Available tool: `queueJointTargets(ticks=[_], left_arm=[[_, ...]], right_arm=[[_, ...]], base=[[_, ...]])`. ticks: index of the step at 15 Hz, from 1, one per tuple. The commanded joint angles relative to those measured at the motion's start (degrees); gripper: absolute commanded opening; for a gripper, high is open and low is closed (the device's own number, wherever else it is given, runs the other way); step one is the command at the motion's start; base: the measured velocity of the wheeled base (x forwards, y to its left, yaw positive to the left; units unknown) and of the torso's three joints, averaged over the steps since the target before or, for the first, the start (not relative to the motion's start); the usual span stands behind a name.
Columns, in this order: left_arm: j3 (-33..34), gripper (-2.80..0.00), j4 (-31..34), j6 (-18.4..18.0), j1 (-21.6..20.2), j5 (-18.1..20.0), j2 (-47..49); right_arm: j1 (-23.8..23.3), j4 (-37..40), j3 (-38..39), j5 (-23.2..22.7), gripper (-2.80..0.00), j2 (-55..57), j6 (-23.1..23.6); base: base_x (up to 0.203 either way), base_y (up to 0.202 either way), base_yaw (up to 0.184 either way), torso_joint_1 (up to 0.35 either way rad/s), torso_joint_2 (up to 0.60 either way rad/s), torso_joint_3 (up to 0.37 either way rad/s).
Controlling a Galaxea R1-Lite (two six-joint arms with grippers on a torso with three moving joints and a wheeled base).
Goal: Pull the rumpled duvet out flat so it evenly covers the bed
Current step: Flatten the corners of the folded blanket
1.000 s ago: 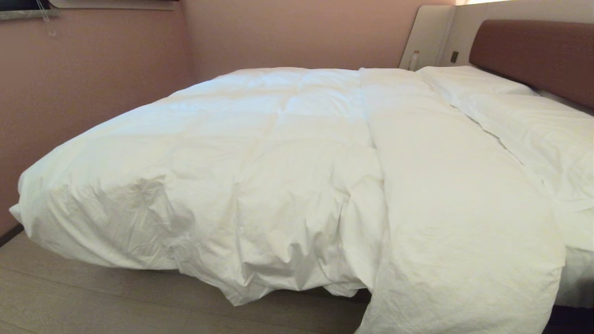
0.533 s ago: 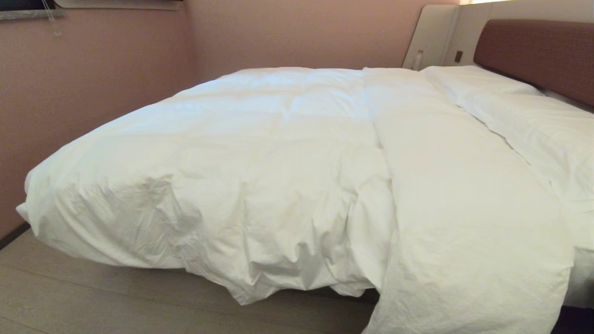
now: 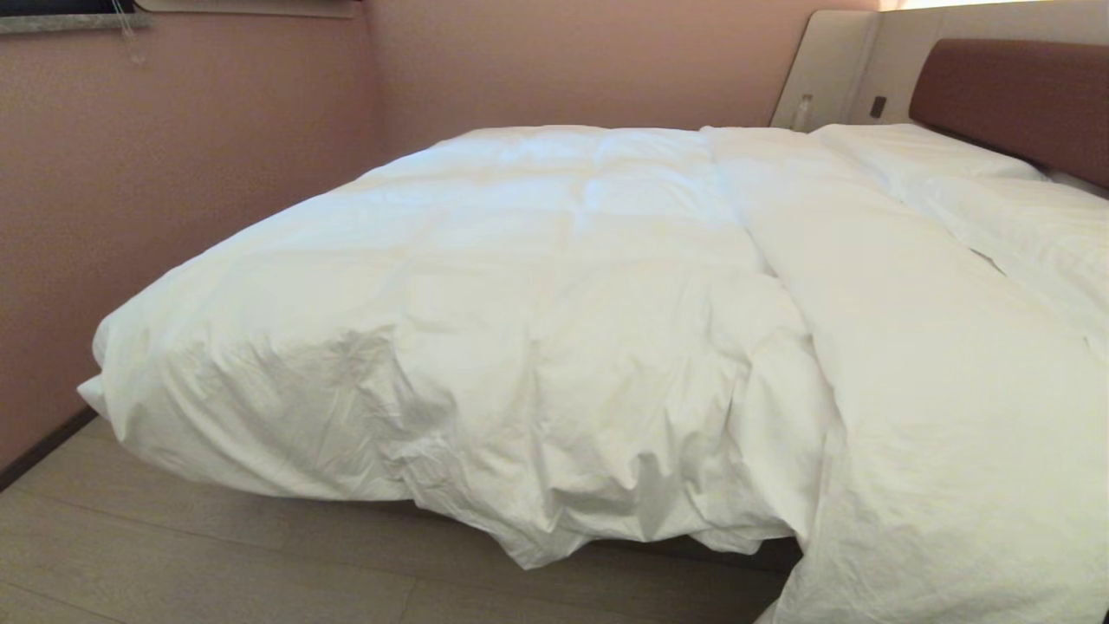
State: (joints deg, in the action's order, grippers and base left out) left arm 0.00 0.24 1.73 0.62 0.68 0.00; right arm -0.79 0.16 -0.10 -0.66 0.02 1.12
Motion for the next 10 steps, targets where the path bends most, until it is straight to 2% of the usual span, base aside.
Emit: queueJointTargets(ticks=[1, 7, 10], left_arm=[[0.0, -2.8, 0.0, 0.0, 0.0, 0.0, 0.0], [0.0, -2.8, 0.0, 0.0, 0.0, 0.0, 0.0], [0.0, -2.8, 0.0, 0.0, 0.0, 0.0, 0.0]], right_arm=[[0.0, 0.0, 0.0, 0.0, -2.8, 0.0, 0.0], [0.0, 0.0, 0.0, 0.0, -2.8, 0.0, 0.0], [0.0, 0.0, 0.0, 0.0, -2.8, 0.0, 0.0]], base=[[0.0, 0.194, 0.0, -0.001, 0.0, 0.002], [0.0, 0.194, 0.001, 0.001, 0.0, 0.003], [0.0, 0.107, 0.002, 0.002, 0.0, 0.005]])
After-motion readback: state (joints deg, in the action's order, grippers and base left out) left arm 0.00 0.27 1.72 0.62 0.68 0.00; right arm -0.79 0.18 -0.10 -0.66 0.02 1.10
